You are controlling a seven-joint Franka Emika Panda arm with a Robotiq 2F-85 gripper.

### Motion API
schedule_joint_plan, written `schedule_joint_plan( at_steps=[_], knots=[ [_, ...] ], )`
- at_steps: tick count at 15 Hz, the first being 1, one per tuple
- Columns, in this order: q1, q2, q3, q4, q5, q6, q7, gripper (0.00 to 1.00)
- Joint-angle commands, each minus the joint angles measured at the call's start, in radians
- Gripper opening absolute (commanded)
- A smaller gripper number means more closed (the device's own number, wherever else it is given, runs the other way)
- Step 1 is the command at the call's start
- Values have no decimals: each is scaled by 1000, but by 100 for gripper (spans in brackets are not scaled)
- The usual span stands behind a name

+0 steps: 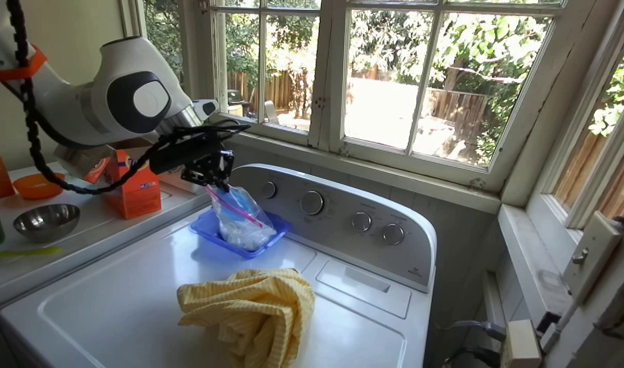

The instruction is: Pick up the spoon and scoop some of the contents in the bag

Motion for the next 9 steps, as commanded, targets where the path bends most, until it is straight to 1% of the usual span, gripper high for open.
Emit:
schedule_joint_plan(
  at_steps=[1, 5, 6, 8, 9],
  knots=[
    [-9, -98, 31, -21, -3, 87, 16, 2],
    [-13, -216, 57, -25, 11, 223, 39, 2],
    [-15, -245, 61, -20, 19, 242, 48, 2],
    [-14, -289, 68, -12, 28, 246, 56, 2],
    [6, -301, 39, 5, -10, 215, 100, 2]
  ],
)
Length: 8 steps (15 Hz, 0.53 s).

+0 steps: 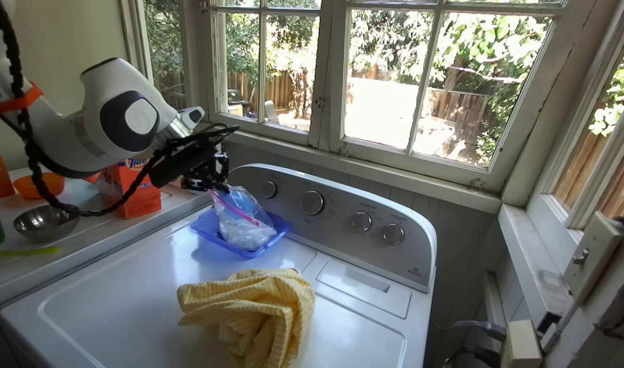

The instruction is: Pick up the spoon and scoop some of the contents in the bag

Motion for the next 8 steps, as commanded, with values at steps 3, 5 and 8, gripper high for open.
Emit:
schedule_joint_plan(
  at_steps=[3, 5, 8],
  knots=[
    [7, -56, -13, 16, -44, -2, 72, 6],
    [6, -69, -14, 21, -44, -2, 77, 2],
    [-40, -72, 32, 0, -46, 25, 101, 2]
  ],
)
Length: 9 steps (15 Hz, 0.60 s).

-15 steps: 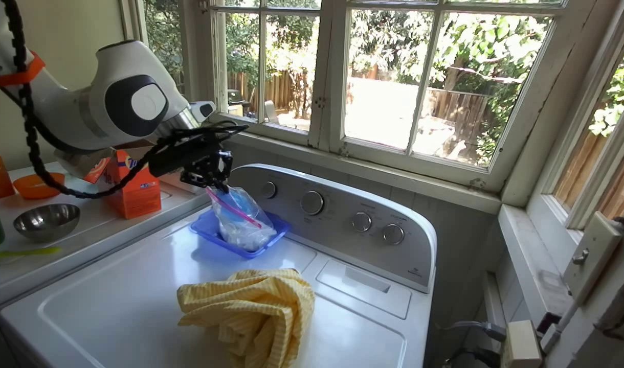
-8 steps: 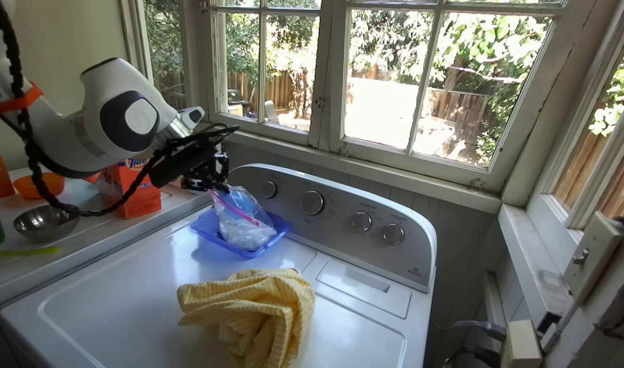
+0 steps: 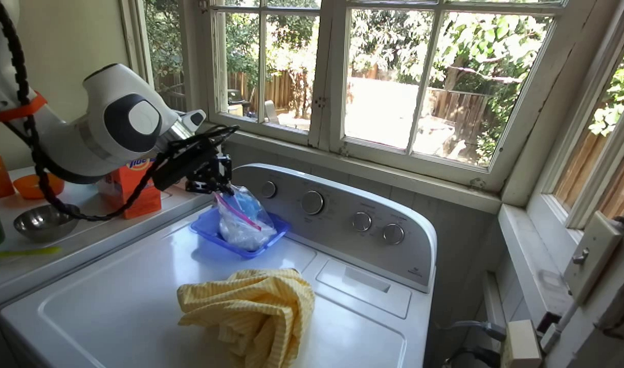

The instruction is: Pick up the spoon and scoop some of the contents in the bag

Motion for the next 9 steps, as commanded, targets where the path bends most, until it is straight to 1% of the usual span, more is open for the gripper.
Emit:
schedule_joint_plan(
  at_steps=[1, 4, 6, 9],
  knots=[
    [-47, 1, 44, -23, -28, 24, 49, 2],
    [-76, -5, 68, -26, -26, 51, 65, 2],
    [-85, -31, 68, -23, -20, 102, 81, 2],
    [-111, -44, 78, -26, -25, 142, 97, 2]
  ],
)
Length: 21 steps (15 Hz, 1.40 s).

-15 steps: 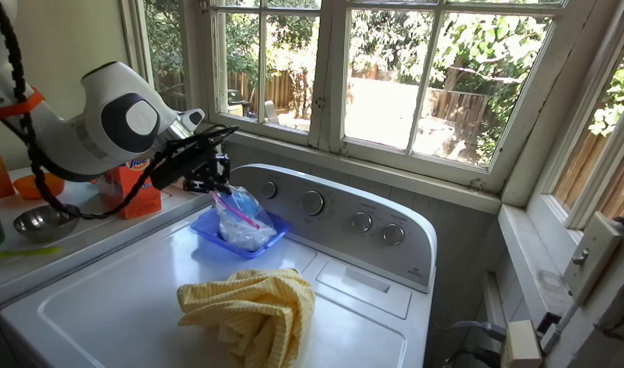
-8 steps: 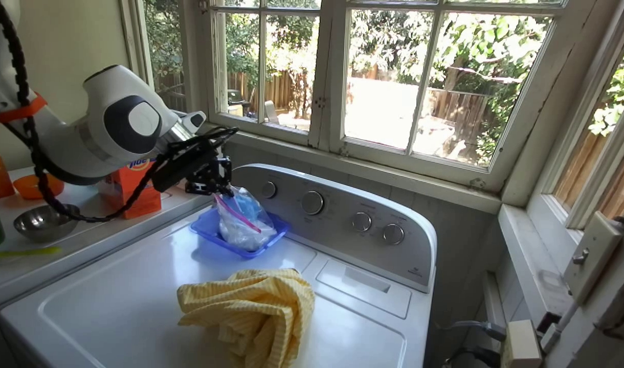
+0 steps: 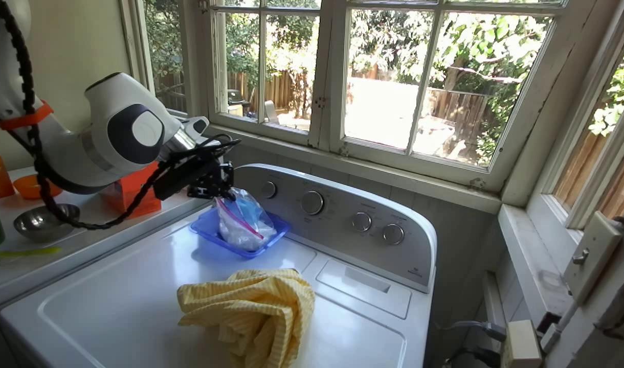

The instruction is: Pick up the spoon and scoop some of the contents in the bag

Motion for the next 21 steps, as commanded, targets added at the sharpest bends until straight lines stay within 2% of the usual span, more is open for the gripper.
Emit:
schedule_joint_plan(
  at_steps=[1, 9, 13, 17, 20, 21],
  knots=[
    [-43, -48, 27, -11, -24, 73, 46, 2],
    [-112, -114, 87, -33, -18, 208, 115, 2],
    [-187, -44, 153, -37, -17, 156, 215, 2],
    [-254, -5, 194, -40, -8, 157, 299, 2],
    [-341, 58, 261, -43, -23, 174, 361, 2],
    [-386, 88, 304, -45, -37, 182, 386, 2]
  ],
)
